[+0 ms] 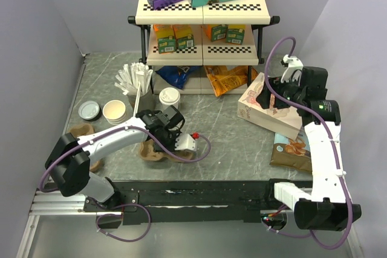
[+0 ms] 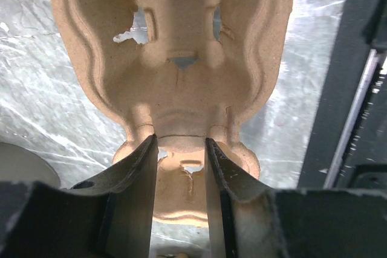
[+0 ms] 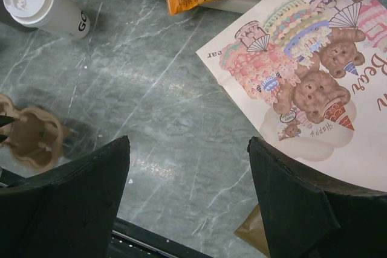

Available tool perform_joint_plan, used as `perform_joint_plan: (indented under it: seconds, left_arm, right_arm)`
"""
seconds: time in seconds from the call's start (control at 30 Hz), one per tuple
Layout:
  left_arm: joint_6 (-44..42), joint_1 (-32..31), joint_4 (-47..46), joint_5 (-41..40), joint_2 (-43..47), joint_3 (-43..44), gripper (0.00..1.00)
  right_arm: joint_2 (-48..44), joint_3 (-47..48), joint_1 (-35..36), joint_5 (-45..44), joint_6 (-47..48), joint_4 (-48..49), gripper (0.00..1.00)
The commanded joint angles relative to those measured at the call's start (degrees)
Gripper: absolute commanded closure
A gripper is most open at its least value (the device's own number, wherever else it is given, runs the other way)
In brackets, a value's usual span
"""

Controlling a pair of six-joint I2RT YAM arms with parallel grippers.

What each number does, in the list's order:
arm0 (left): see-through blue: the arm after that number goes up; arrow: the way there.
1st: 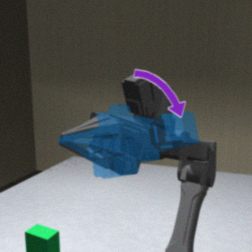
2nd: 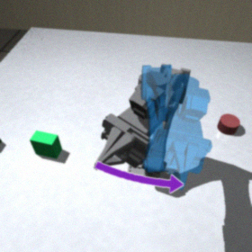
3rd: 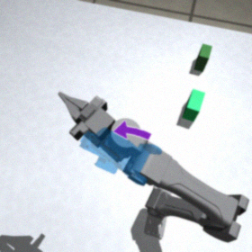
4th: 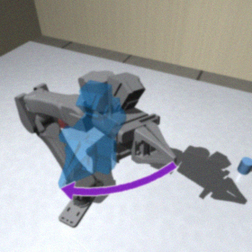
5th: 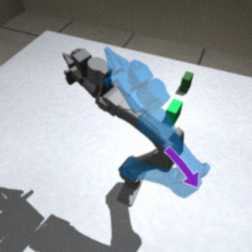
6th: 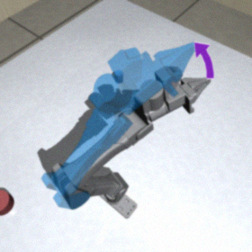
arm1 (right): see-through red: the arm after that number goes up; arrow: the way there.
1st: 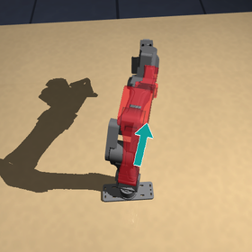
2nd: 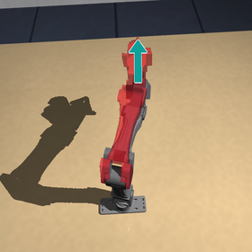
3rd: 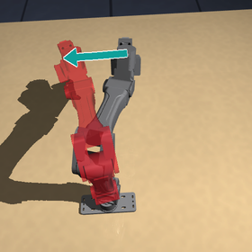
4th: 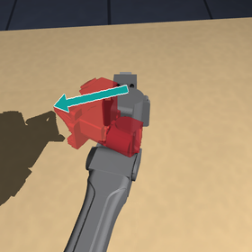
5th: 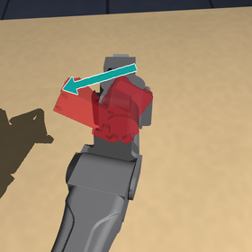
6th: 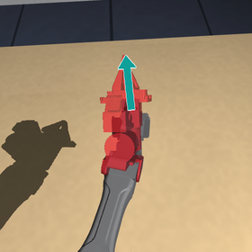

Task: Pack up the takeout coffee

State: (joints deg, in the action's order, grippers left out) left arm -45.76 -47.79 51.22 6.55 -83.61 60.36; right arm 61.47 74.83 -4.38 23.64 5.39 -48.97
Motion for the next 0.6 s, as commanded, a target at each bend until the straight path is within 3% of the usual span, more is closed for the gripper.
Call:
perform_joint_plan:
  seconds: [0.0, 0.13, 0.23, 0.43, 0.57]
  left_arm:
    - [-2.8, 0.0, -4.0, -1.7, 1.1, -1.7, 0.90]
    - [-2.4, 0.0, -4.2, -0.6, 1.2, -1.6, 0.66]
    - [-2.1, 0.0, -4.6, 0.3, 1.9, -1.3, 0.55]
    - [-1.9, 0.4, -5.3, 2.7, 3.4, 0.5, 0.39]
    - [-1.2, 1.1, -5.3, 2.9, 4.1, 1.6, 0.35]
  right_arm:
    - [0.2, 2.4, -0.6, -0.7, 0.0, -0.9, 0.14]
    - [1.5, 3.8, -5.4, -0.3, -1.6, -4.0, 0.13]
    - [2.9, 5.0, -9.9, -0.3, -1.3, -7.6, 0.13]
    - [3.7, 6.3, -17.7, -2.5, 2.0, -13.5, 0.13]
    - [4.3, 6.0, -24.0, -3.5, 2.0, -16.8, 0.13]
